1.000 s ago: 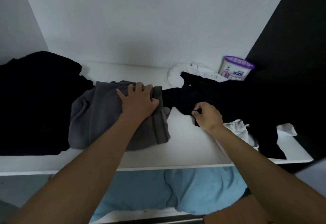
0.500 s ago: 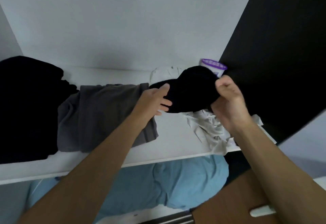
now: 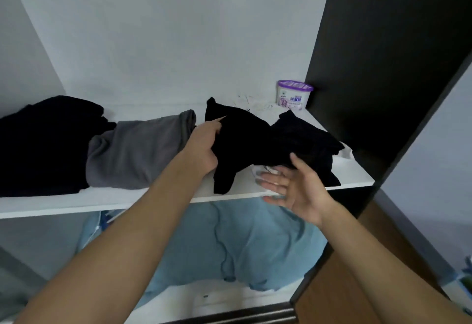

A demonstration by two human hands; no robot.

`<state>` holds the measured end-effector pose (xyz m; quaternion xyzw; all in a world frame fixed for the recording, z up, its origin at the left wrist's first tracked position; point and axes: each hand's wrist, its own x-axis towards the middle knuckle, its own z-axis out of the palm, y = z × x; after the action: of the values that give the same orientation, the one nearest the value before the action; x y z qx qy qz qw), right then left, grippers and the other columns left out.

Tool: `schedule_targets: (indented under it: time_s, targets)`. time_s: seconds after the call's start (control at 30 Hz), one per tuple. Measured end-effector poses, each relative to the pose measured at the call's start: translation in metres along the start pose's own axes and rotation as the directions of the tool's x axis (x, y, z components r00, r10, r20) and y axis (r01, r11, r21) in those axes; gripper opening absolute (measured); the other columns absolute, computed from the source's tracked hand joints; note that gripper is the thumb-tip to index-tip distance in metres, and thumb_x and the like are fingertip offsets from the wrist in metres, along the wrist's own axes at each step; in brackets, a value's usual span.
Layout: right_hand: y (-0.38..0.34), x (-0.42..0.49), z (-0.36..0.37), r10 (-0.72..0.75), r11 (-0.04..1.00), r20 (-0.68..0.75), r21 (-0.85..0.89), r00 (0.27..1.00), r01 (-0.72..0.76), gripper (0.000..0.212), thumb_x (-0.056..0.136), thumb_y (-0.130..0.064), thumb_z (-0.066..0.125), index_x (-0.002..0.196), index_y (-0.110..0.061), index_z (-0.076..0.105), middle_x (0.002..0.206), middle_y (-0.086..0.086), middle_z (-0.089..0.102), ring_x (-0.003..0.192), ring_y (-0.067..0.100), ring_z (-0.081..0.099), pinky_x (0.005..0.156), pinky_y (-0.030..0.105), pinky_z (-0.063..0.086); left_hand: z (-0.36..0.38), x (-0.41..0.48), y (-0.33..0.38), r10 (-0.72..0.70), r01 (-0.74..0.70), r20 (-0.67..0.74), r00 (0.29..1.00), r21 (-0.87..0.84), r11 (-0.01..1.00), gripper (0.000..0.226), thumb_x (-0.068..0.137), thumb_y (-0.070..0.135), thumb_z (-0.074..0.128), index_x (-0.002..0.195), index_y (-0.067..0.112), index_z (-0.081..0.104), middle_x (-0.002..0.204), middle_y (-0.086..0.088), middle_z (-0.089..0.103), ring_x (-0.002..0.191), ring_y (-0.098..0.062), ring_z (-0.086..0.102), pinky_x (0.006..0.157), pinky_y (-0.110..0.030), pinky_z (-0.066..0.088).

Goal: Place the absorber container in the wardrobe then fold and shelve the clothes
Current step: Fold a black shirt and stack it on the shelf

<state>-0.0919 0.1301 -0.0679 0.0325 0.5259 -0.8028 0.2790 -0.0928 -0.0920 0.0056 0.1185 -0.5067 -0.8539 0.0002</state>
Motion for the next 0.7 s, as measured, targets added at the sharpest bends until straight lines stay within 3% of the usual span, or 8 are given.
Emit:
schedule_targets:
  time_s: [0.07,0.13,0.23,0.33,0.43,0.53,0.63,0.7]
  targets:
    - [-0.013,0.004,-0.007,0.051,0.959,0.111,0.273,0.993,-0.079,0.072,0.088,-0.065,0.055,0.130,-0.006,0.059,0.133,0.023,0.062,0.125,0.043,0.058,0.107,0.064,0.038,-0.002,-0.017,-0.011,-0.038,0.038,0.020,0.999,-0.027,0.999,0.023,0.097,0.016,0.055,0.085,0.016,0.076,0.077,-0.004,0.071,0.065,-0.019,0.070,0.062,-0.028,0.057]
    - [-0.027,0.009,-0.004,0.035,0.915,0.143,0.394,0.989,-0.089,0.071,0.085,-0.065,0.059,0.128,-0.008,0.065,0.132,0.021,0.063,0.123,0.043,0.060,0.110,0.062,0.037,-0.008,-0.037,-0.028,-0.059,0.061,0.058,0.997,-0.032,0.998,0.022,0.089,0.015,0.060,0.072,0.017,0.075,0.071,-0.003,0.068,0.059,-0.018,0.068,0.056,-0.026,0.055]
    - [-0.046,0.015,0.015,0.009,0.928,0.054,0.371,0.998,-0.029,0.058,0.085,-0.057,0.065,0.112,-0.006,0.075,0.117,0.019,0.072,0.102,0.038,0.071,0.090,0.053,0.056,-0.021,-0.069,-0.053,-0.029,0.029,0.066,0.997,0.002,1.000,0.033,0.086,0.005,0.050,0.064,0.017,0.072,0.064,-0.002,0.062,0.054,-0.015,0.063,0.053,-0.024,0.053]
    - [-0.053,0.020,0.036,-0.039,0.969,0.013,0.246,0.999,0.034,0.036,0.092,-0.034,0.065,0.110,-0.003,0.071,0.106,0.019,0.075,0.090,0.033,0.075,0.078,0.040,0.059,-0.028,-0.096,-0.064,0.004,-0.012,0.047,0.999,0.162,0.987,0.046,0.085,-0.004,0.037,0.058,0.017,0.068,0.061,-0.003,0.059,0.055,-0.014,0.059,0.052,-0.021,0.047]
    - [-0.063,0.013,0.060,-0.144,0.970,0.102,0.212,0.984,0.120,0.026,0.094,-0.023,0.062,0.108,-0.004,0.071,0.102,0.018,0.076,0.089,0.031,0.076,0.074,0.038,0.060,-0.035,-0.113,-0.063,0.016,-0.007,-0.039,0.999,0.241,0.971,0.044,0.083,-0.004,0.037,0.076,0.018,0.074,0.077,-0.003,0.068,0.071,-0.014,0.067,0.061,-0.023,0.052]
    - [-0.078,-0.005,0.075,-0.246,0.940,0.181,0.284,0.952,0.189,0.025,0.091,-0.019,0.063,0.108,-0.006,0.074,0.108,0.016,0.075,0.095,0.030,0.075,0.077,0.040,0.061,-0.048,-0.127,-0.063,-0.026,0.027,-0.007,1.000,0.183,0.983,0.032,0.092,0.013,0.048,0.117,0.011,0.068,0.102,-0.008,0.062,0.091,-0.025,0.061,0.082,-0.035,0.047]
    - [-0.066,-0.034,0.083,-0.205,0.958,0.286,0.252,0.936,0.133,0.027,0.077,-0.021,0.063,0.089,-0.007,0.082,0.094,0.011,0.077,0.085,0.024,0.075,0.076,0.036,0.061,-0.058,-0.132,-0.066,-0.078,0.074,0.130,0.988,0.041,0.996,0.056,0.092,0.050,0.055,0.136,0.016,0.058,0.114,-0.008,0.058,0.098,-0.029,0.058,0.092,-0.050,0.046]
    - [-0.034,-0.054,0.088,-0.115,0.993,0.263,0.043,0.958,0.108,0.022,0.068,-0.021,0.064,0.076,-0.009,0.081,0.081,0.009,0.076,0.074,0.022,0.074,0.067,0.031,0.061,-0.057,-0.132,-0.067,-0.068,0.081,0.190,0.979,-0.063,0.995,0.063,0.090,0.062,0.051,0.135,0.020,0.062,0.123,-0.008,0.059,0.105,-0.031,0.059,0.093,-0.053,0.047]
